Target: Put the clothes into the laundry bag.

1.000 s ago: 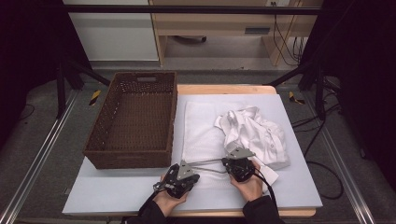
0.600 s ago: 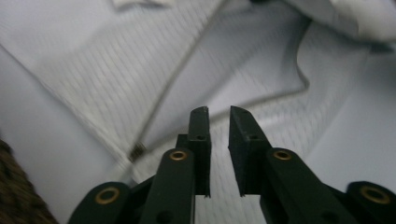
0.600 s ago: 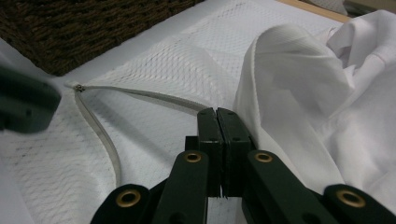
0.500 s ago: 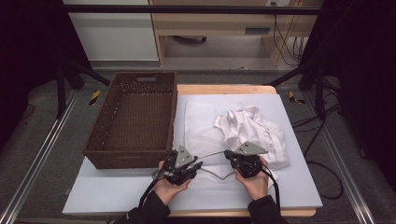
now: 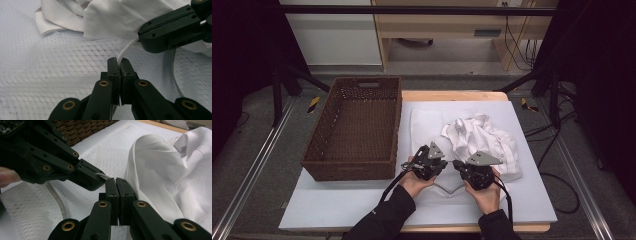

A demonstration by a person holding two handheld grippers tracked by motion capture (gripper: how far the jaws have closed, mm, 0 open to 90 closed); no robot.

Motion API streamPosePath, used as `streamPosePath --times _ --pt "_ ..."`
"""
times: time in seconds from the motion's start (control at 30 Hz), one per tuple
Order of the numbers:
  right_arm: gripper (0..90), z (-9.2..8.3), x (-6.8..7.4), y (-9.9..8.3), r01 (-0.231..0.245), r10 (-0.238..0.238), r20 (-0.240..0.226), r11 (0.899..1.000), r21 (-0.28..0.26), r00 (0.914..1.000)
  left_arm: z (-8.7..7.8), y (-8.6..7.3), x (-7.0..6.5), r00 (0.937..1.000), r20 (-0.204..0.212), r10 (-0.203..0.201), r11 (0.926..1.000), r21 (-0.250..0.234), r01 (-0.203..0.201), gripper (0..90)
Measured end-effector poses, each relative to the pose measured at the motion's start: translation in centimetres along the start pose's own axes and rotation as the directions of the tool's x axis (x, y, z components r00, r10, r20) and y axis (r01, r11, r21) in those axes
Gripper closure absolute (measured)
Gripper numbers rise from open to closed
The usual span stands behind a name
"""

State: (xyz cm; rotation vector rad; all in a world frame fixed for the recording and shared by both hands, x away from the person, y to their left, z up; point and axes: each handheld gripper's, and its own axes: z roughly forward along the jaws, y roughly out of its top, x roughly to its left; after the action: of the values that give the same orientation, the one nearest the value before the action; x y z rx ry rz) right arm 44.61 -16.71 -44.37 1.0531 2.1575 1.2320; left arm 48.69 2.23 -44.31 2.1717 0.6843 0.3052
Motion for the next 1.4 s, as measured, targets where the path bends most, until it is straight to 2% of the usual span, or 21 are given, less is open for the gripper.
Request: streamPosePath --times 0.07,0.23,0.3,0.33,0.4,0.43,0.57,0.67,0.77,0.8,0.87,0.93,1.0,1.1,1.13,1.17,1.2,1.27,1.3,1.4 --pt "84.8 -0.3 0.0 0.0 -0.002 0.002 -0.004 1.0 -0.007 1.0 -0.7 0.1 0.0 0.9998 0.018 -0.01 0.9998 -0.02 0.01 89.1" --pt "68.9 -3.9 -0.4 -0.3 0.011 -0.011 -0.009 0.998 -0.063 0.9999 -2.1 0.2 -0.1 0.9996 0.027 -0.008 0.9994 -0.034 0.009 89.2" --pt "61.5 -4.6 -0.7 -1.1 0.012 -0.012 0.015 1.0 -0.025 0.9998 -2.2 0.1 -0.1 0.9995 0.03 -0.012 0.9993 -0.035 0.013 89.2" --pt "57.2 -4.8 -0.8 -1.7 0.026 -0.025 0.037 1.0 -0.011 0.999 -2.3 0.1 -0.1 0.9994 0.031 -0.015 0.9992 -0.036 0.016 89.2" --pt "48.7 -4.6 -1.2 -2.9 0.022 -0.024 0.066 0.999 0.027 0.9975 -2.3 0.2 -0.2 0.9994 0.029 -0.019 0.9991 -0.038 0.02 89.2" --pt "46.1 -4.4 -1.5 -3.5 0.016 -0.02 0.07 0.998 0.054 0.9973 -2.3 0.2 -0.3 0.9994 0.028 -0.021 0.9991 -0.036 0.022 89.1" --pt "36.2 -3.9 -2.3 -4.9 -0.019 0.011 0.076 0.994 0.109 0.9971 -2.3 0.2 -0.2 0.9992 0.03 -0.028 0.9989 -0.038 0.029 89.2" --pt "37.6 -3.2 -2.7 -5.7 -0.057 0.046 0.08 0.987 0.149 0.9958 -2.3 0.2 -0.3 0.9989 0.032 -0.035 0.9983 -0.045 0.036 89.1" --pt "47.0 -2.3 -3.2 -6.2 -0.068 0.055 0.078 0.982 0.176 0.9954 -2.2 0.2 -0.5 0.999 0.034 -0.03 0.9984 -0.047 0.032 89.1" --pt "52.5 -2.4 -3.2 -6.2 -0.069 0.055 0.086 0.982 0.176 0.9948 -2.2 0.2 -0.5 0.9988 0.037 -0.033 0.9982 -0.049 0.034 89.1" --pt "71.5 -2.6 -3.4 -6.0 -0.08 0.065 0.088 0.98 0.183 0.994 -2.1 0.2 -0.4 0.9983 0.041 -0.041 0.9976 -0.054 0.043 89.1" --pt "79.9 -2.8 -3.5 -5.9 -0.092 0.076 0.09 0.978 0.186 0.993 -2.0 0.2 -0.5 0.9983 0.039 -0.044 0.9974 -0.055 0.046 89.1" --pt "82.6 -3.3 -3.7 -5.6 -0.091 0.075 0.098 0.981 0.17 0.9924 -2.1 0.1 -0.4 0.9979 0.04 -0.052 0.9968 -0.06 0.054 89.1" --pt "82.5 -4.9 -3.9 -4.8 -0.091 0.081 0.115 0.992 0.09 0.9901 -2.2 0.1 -0.2 0.9971 0.041 -0.064 0.9958 -0.062 0.067 89.1" --pt "82.6 -5.7 -3.9 -4.3 -0.098 0.093 0.108 0.994 0.042 0.9898 -2.3 0.1 -0.1 0.9968 0.042 -0.068 0.9956 -0.063 0.07 89.1" --pt "82.7 -6.2 -3.9 -4.0 -0.092 0.089 0.101 0.996 0.018 0.9908 -2.3 0.1 -0.1 0.9965 0.041 -0.072 0.9952 -0.063 0.074 89.2" --pt "82.9 -6.8 -3.6 -3.5 -0.083 0.085 0.079 0.996 -0.023 0.9933 -2.3 0.2 -0.1 0.9965 0.042 -0.072 0.9952 -0.063 0.075 89.2" --pt "83.2 -7.2 -2.8 -2.7 -0.068 0.07 0.022 0.995 -0.07 0.9973 -2.4 0.4 0.0 0.995 0.046 -0.088 0.993 -0.075 0.092 89.2" --pt "83.2 -7.0 -1.9 -2.1 -0.053 0.051 -0.024 0.995 -0.083 0.9984 -2.5 0.6 0.0 0.9939 0.049 -0.098 0.9916 -0.079 0.102 89.2" --pt "83.2 -5.3 0.3 -1.3 0.004 -0.008 -0.076 0.999 -0.049 0.9971 -2.7 1.1 -0.1 0.9931 0.046 -0.108 0.9898 -0.088 0.112 89.2"
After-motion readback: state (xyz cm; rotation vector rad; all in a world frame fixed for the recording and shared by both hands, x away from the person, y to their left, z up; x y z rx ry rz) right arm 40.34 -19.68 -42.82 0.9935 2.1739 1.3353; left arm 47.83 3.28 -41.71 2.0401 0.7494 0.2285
